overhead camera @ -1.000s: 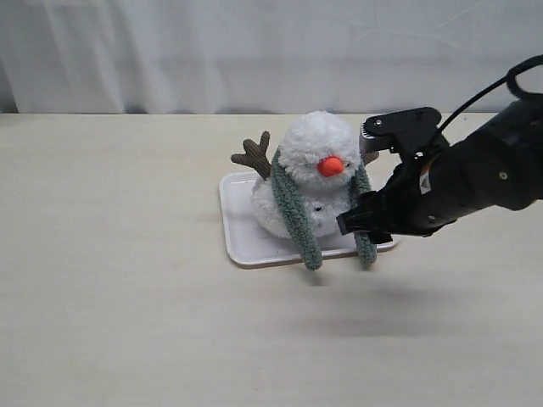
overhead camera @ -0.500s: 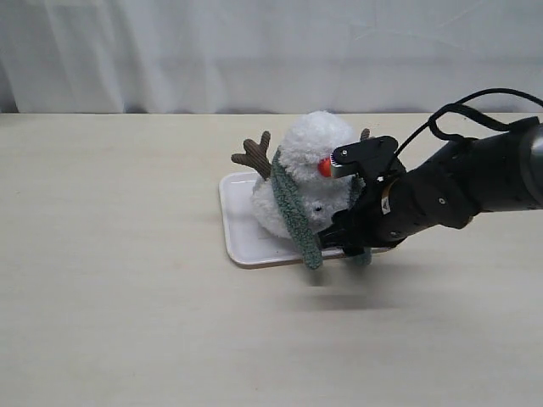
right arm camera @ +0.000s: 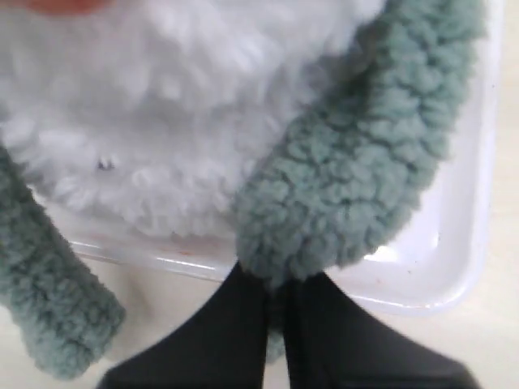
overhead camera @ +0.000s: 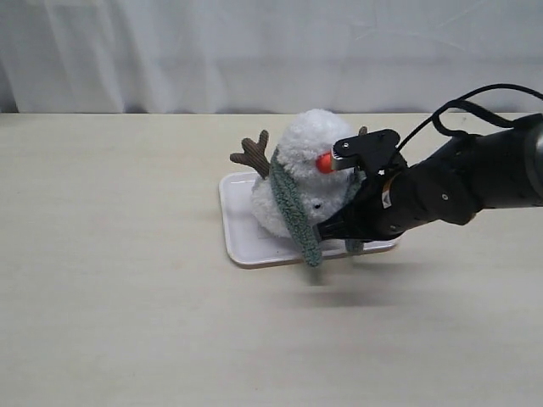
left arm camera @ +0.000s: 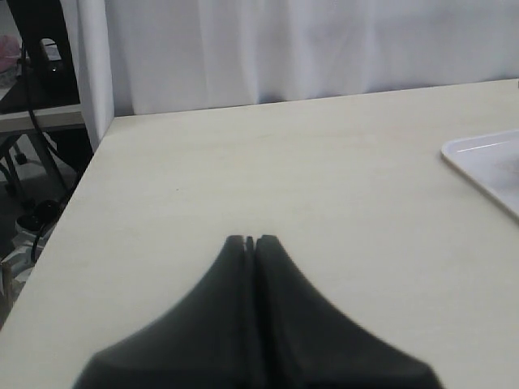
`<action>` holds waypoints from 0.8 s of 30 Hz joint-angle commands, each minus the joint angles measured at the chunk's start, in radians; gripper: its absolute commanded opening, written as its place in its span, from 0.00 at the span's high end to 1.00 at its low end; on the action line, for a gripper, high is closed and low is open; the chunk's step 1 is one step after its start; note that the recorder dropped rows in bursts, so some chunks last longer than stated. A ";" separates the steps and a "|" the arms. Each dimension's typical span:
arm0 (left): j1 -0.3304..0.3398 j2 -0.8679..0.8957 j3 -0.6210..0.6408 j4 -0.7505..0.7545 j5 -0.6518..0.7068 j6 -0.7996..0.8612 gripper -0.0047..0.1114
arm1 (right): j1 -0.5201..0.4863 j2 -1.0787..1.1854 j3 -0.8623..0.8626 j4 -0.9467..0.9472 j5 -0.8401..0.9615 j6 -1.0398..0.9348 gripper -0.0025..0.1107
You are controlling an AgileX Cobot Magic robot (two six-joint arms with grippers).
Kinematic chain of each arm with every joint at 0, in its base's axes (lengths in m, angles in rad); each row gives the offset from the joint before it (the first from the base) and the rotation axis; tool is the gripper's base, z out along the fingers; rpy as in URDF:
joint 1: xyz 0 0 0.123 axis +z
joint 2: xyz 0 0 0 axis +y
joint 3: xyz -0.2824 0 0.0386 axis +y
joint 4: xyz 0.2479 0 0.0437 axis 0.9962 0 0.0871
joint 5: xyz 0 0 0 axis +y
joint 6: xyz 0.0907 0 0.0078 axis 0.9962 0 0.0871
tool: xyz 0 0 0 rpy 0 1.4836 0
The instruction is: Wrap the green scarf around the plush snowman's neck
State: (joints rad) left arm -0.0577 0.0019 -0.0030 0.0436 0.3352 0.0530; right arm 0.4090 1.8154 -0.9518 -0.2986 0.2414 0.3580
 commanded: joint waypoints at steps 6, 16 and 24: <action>-0.003 -0.002 0.003 -0.002 -0.014 -0.002 0.96 | -0.004 -0.040 -0.002 0.196 0.027 -0.004 0.94; -0.003 -0.002 0.003 -0.002 -0.010 -0.002 0.96 | 0.000 -0.036 -0.002 0.398 0.039 -0.006 0.94; -0.003 -0.002 0.003 -0.002 -0.010 -0.002 0.96 | 0.000 -0.034 -0.002 0.555 -0.011 -0.006 0.94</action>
State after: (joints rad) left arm -0.0577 0.0019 -0.0030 0.0436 0.3352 0.0530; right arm 0.4090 1.7835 -0.9518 0.2279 0.2505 0.3580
